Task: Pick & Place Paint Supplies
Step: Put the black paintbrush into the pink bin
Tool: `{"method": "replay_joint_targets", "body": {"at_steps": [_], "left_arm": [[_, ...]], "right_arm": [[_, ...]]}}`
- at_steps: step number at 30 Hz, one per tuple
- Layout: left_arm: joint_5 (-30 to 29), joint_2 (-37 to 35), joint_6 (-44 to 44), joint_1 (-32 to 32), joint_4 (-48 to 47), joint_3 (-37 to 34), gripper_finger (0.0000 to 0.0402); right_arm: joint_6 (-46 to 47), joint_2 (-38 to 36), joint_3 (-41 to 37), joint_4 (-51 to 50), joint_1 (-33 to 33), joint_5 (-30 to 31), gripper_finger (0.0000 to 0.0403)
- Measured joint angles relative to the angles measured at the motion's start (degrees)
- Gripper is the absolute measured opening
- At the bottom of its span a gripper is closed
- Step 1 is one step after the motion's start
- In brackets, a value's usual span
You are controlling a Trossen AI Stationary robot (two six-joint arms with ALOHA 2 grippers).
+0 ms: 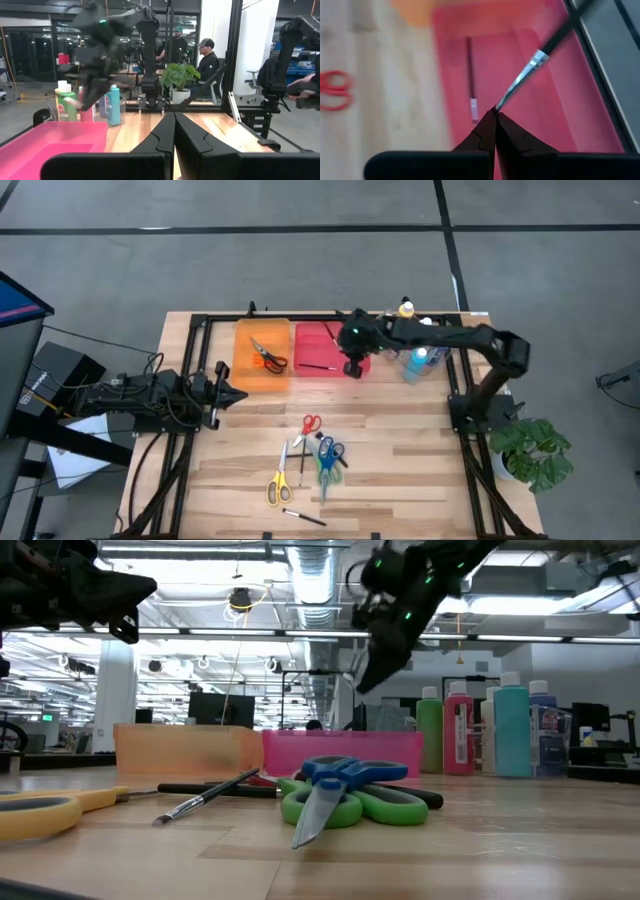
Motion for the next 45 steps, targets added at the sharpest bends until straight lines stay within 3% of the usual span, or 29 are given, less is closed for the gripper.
{"method": "replay_joint_targets", "body": {"at_steps": [11, 18, 35, 41, 45], "left_arm": [[0.0, 0.0, 0.0, 0.0, 1.3, 0.0, 0.0002], [0.0, 0.0, 0.0, 0.0, 1.3, 0.0, 0.0002], [0.0, 0.0, 0.0, 0.0, 1.2, 0.0, 0.0002], [0.0, 0.0, 0.0, 0.0, 1.2, 0.0, 0.0002], [0.0, 0.0, 0.0, 0.0, 1.2, 0.0, 0.0002]], "right_arm": [[-3.3, 17.2, 12.4, -11.7, -4.7, 0.7, 0.0], [-4.3, 23.4, 18.6, -19.5, -5.0, 3.0, 0.0], [-4.3, 25.1, 20.0, -22.1, -5.0, 5.9, 0.0012], [-3.9, 25.1, 20.0, -22.0, -5.0, 5.9, 0.0037], [-2.8, 25.1, 20.0, -22.0, -5.4, 5.9, 0.008]]}}
